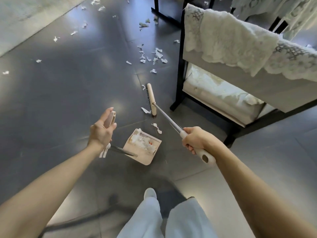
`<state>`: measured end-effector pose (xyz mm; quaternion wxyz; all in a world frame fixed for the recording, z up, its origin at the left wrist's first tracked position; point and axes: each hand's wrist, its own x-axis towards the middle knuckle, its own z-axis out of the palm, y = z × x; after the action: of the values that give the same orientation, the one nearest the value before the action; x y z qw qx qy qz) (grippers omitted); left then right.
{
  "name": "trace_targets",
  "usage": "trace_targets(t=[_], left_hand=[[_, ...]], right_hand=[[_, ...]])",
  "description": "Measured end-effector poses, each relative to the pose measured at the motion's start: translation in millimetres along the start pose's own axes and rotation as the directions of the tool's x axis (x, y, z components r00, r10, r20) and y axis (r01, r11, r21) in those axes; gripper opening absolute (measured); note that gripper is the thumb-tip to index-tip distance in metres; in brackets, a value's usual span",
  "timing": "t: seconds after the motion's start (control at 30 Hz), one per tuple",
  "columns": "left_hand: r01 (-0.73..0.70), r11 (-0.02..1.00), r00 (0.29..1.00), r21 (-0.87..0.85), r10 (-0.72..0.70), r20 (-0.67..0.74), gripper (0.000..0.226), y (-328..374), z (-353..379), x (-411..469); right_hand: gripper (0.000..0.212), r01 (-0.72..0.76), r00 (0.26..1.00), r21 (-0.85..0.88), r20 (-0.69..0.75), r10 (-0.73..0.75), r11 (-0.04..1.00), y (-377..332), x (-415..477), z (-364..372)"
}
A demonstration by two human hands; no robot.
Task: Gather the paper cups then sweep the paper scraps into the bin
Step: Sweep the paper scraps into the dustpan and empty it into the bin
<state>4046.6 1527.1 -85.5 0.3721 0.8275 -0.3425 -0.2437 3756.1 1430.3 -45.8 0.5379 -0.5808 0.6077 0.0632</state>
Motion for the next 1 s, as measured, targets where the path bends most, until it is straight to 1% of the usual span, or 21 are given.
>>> trace_targets(t=[0.1,0.17,0.23,0.33,0.43,0.57,0.63,0.67,0.7,0.77,0.83,0.93,1.0], left_hand=[[0.03,0.999,0.999,0.019,-0.031,0.022,0.055,3,15,21],[0.057,0.998,0.998,0.007,-0.057,0.032,0.055,6,28,27],[0.086,0.996,0.996,-0.005,-0.086,0.024,0.055,9,41,31],[0.142,0.99,0.989,0.005,-0.142,-0.028,0.054,19,58,33],[0.202,0.978,0.976,-0.048,-0.205,-0.069,0.054,39,76,36],[0.289,0.95,0.932,-0.117,-0.307,-0.193,0.056,63,101,44],[0.328,0.936,0.91,-0.13,-0.35,-0.222,0.058,71,115,43],[0.338,0.932,0.904,-0.133,-0.361,-0.23,0.059,75,122,41],[0.34,0.931,0.902,-0.135,-0.364,-0.233,0.06,78,129,40],[0.334,0.931,0.905,-0.149,-0.361,-0.227,0.06,84,139,37],[0.331,0.929,0.905,-0.165,-0.362,-0.222,0.063,86,145,37],[0.35,0.921,0.893,-0.173,-0.383,-0.235,0.07,85,143,37],[0.344,0.926,0.891,-0.153,-0.374,-0.258,0.07,82,140,37]], right_hand=[[0.043,0.032,0.998,-0.159,-0.041,-0.039,0.987,-4,34,4],[0.04,0.035,0.999,-0.221,-0.029,-0.043,0.975,-3,57,-5],[0.03,0.046,0.999,-0.275,-0.012,-0.052,0.96,-5,81,-20],[0.023,0.073,0.997,-0.39,0.016,-0.072,0.918,-12,121,-47],[0.024,0.1,0.995,-0.463,0.064,-0.08,0.88,-23,160,-74],[0.021,0.153,0.987,-0.552,0.133,-0.094,0.82,-44,212,-112],[0.019,0.166,0.979,-0.598,0.198,-0.056,0.784,-51,233,-128],[0.018,0.157,0.973,-0.612,0.231,-0.015,0.776,-52,242,-135],[0.019,0.14,0.965,-0.617,0.261,0.034,0.774,-52,250,-141],[0.029,0.102,0.949,-0.618,0.295,0.11,0.779,-51,260,-151],[0.04,0.109,0.952,-0.633,0.289,0.103,0.766,-44,262,-158],[0.053,0.186,0.947,-0.707,0.313,0.066,0.683,-31,248,-163],[0.059,0.183,0.939,-0.705,0.331,0.09,0.685,-23,236,-166]])
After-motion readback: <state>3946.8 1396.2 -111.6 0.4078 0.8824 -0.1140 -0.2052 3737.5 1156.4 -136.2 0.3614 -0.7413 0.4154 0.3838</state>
